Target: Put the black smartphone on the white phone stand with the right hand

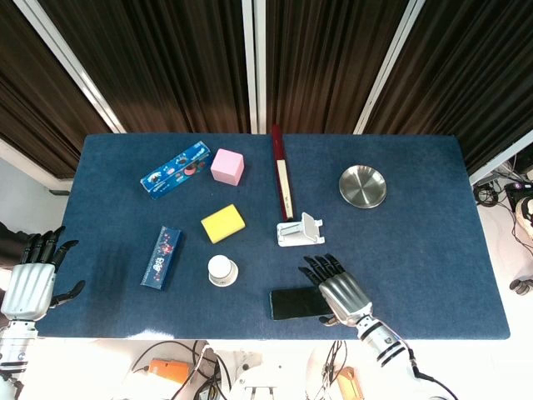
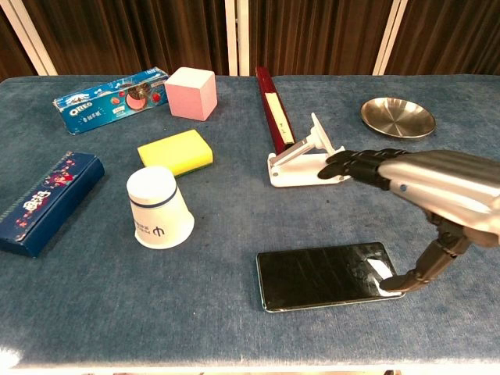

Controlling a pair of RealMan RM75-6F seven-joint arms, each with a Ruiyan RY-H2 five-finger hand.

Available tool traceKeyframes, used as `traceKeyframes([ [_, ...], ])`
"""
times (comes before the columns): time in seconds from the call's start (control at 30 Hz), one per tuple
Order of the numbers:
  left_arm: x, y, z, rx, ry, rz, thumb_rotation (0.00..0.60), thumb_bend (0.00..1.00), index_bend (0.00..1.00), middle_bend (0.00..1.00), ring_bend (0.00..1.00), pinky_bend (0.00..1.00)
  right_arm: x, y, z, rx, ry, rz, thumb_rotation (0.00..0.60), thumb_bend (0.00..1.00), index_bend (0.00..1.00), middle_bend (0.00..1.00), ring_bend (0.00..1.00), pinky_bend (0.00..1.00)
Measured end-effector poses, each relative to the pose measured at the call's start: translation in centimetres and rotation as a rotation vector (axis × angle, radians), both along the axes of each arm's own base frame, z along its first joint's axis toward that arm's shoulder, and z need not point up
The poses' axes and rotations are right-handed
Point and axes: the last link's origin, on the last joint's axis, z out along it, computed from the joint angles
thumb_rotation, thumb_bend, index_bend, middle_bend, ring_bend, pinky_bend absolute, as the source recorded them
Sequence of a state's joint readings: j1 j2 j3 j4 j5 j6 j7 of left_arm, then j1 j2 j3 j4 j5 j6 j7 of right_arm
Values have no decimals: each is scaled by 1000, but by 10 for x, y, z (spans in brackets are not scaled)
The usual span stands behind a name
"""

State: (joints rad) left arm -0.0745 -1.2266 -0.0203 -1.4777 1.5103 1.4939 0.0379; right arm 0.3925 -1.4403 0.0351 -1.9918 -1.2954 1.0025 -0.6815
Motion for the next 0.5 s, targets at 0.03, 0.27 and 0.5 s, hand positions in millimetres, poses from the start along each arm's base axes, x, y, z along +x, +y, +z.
traceKeyframes([
  [0.03,0,0,-1,-2,-1,1,600,140,199,15,0,0,5,1,-6,13,7,3,600,183,162,0,0,6],
  [0.27,-4,1,-4,-13,-8,7,600,140,199,15,0,0,25,5,-37,90,32,-16,600,183,188,0,0,6],
  [0.5,-6,2,-4,-14,-10,8,600,140,199,15,0,0,38,5,-60,130,73,-21,600,189,227,0,0,6],
])
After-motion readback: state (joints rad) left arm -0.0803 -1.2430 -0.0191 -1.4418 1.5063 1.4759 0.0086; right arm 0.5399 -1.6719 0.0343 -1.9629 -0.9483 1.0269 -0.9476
